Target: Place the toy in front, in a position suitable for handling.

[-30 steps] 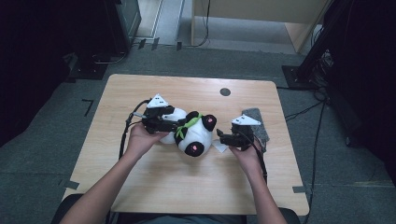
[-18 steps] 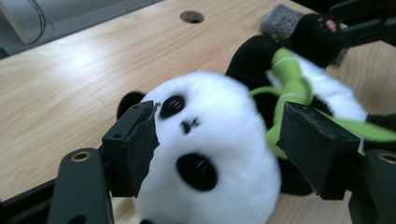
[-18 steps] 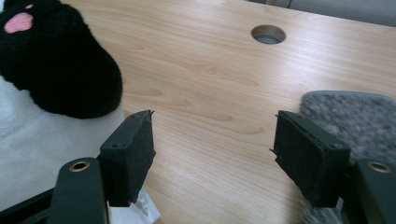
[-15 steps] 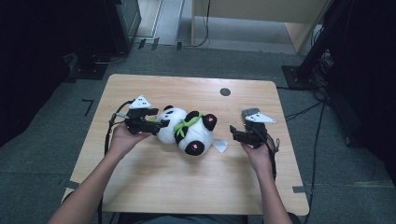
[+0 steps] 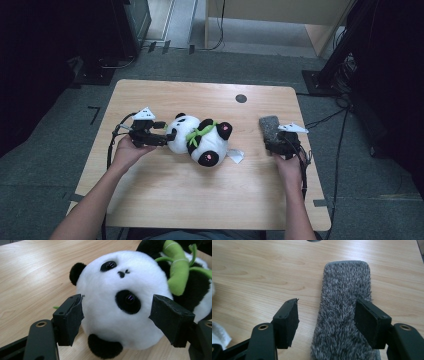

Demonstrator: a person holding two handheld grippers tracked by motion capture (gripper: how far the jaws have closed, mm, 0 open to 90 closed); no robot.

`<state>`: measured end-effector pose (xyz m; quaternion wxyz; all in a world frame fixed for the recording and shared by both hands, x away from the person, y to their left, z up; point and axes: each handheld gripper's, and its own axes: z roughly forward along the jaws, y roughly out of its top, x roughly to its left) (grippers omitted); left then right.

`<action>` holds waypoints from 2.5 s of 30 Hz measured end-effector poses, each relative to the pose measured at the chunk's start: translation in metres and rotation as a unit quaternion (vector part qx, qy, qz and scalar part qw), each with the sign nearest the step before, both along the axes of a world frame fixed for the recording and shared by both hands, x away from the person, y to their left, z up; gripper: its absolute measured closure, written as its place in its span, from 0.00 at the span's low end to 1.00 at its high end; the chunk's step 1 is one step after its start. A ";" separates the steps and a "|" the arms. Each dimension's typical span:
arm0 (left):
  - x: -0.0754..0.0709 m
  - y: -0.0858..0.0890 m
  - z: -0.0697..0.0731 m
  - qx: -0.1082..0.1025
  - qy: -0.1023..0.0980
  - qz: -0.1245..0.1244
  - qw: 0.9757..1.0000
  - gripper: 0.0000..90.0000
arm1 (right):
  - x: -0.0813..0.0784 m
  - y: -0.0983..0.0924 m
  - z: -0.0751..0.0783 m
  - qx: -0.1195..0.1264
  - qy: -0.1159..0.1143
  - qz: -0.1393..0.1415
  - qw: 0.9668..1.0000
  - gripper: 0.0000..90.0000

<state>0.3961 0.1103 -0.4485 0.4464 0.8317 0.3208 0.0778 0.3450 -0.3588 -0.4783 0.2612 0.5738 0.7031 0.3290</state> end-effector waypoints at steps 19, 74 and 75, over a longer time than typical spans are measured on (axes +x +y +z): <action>-0.006 -0.001 -0.011 -0.006 0.003 -0.002 1.000 0.27 | 0.038 -0.002 -0.027 -0.028 0.028 -0.007 0.999 0.44; 0.003 -0.009 -0.032 -0.035 0.001 -0.035 0.999 0.15 | 0.028 0.007 0.030 0.078 0.001 0.045 0.996 0.82; 0.003 -0.009 -0.032 -0.035 0.001 -0.035 0.999 0.17 | 0.028 0.007 0.030 0.078 0.001 0.045 0.996 0.82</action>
